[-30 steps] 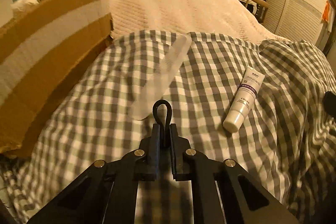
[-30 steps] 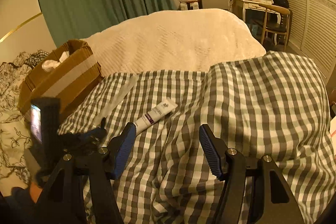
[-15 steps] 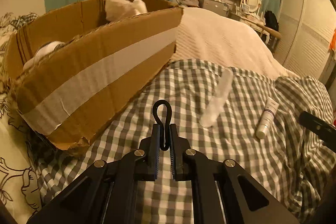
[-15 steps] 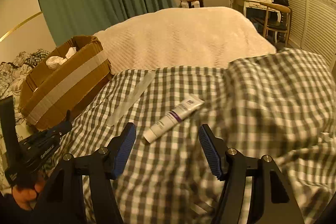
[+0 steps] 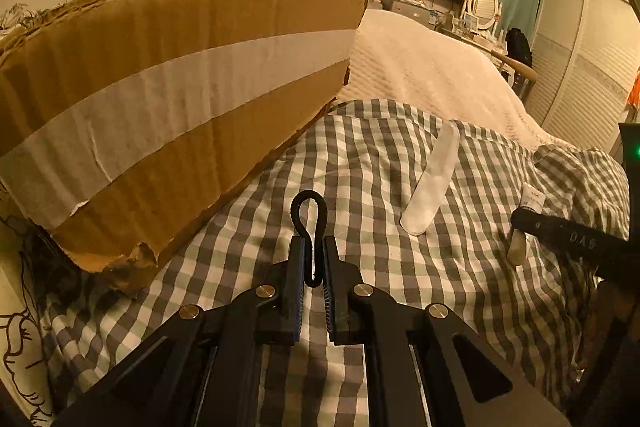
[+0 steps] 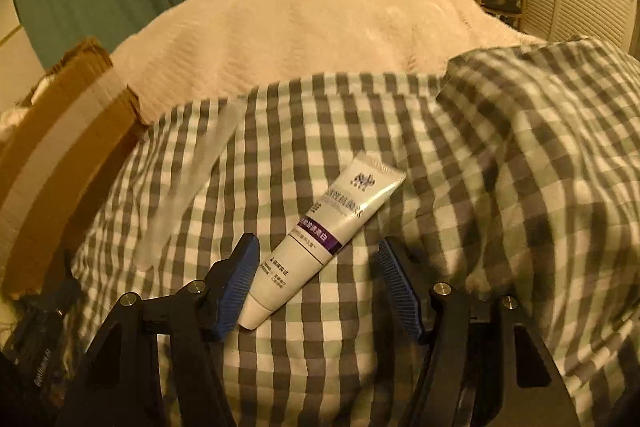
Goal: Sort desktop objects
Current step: 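Grasp the white tube with the right gripper and lift it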
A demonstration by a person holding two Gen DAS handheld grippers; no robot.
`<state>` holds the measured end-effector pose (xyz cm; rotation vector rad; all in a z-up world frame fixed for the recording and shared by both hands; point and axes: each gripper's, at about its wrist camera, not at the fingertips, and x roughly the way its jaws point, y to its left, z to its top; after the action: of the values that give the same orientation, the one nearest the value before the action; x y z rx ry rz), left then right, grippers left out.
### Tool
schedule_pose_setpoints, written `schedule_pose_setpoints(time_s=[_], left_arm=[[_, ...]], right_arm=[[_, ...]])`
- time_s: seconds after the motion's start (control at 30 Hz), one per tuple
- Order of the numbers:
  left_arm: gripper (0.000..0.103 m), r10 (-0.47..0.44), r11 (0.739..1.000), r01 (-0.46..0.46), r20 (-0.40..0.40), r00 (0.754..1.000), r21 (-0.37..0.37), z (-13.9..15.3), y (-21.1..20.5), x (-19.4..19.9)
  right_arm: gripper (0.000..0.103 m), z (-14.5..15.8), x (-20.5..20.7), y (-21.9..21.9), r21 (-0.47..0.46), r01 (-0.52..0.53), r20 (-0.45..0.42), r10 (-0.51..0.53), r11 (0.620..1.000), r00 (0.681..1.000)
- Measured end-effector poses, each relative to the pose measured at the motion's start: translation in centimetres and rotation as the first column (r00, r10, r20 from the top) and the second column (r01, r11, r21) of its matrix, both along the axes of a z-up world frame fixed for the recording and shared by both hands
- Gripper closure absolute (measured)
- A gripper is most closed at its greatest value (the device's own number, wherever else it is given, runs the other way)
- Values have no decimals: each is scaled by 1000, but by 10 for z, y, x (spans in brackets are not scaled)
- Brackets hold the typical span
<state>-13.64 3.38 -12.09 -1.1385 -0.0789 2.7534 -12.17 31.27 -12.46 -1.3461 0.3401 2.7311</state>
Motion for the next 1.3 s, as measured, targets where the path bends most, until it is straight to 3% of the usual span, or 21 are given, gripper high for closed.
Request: schedule_pose_setpoints(time_s=[0.03, 0.07, 0.3, 0.5, 0.8, 0.9, 1.17, 1.2, 1.23, 1.3], left_arm=[[94, 3, 1000, -3, -1, 1000, 0, 0, 0, 0], [94, 3, 1000, -3, 1, 1000, 0, 0, 0, 1], [94, -33, 999, 33, 10, 999, 2, 2, 0, 17], [94, -70, 998, 70, 23, 997, -6, 5, 5, 32], [94, -61, 998, 61, 29, 998, 4, 7, 1, 38], [94, -60, 998, 59, 34, 998, 7, 3, 1, 35], [94, -52, 999, 50, 70, 996, 19, -9, 1, 23], [94, -52, 999, 51, 73, 996, 19, -10, 1, 23], [94, -52, 999, 51, 74, 996, 17, -10, 1, 23], [94, -54, 998, 54, 69, 996, 15, -10, 1, 24]], right_arm=[[60, 0, 2, -1, -7, -20, -6, 20, 1000, 1000], [64, 0, 4, -4, -6, -42, -11, 42, 999, 999], [85, 12, 33, -16, 19, -111, -45, 112, 994, 993], [94, 20, 53, -33, 35, -172, -24, 173, 984, 985], [92, 21, 65, -42, 55, -198, -31, 200, 979, 979], [59, 22, 61, -45, 74, -188, -52, 192, 979, 980], [59, -5, 29, -55, 87, -212, 28, 210, 973, 977], [62, -7, 28, -56, 102, -206, 32, 204, 973, 978], [75, -7, 28, -57, 121, -200, 35, 197, 972, 980], [80, -4, 30, -61, 142, -214, 34, 212, 966, 977]])
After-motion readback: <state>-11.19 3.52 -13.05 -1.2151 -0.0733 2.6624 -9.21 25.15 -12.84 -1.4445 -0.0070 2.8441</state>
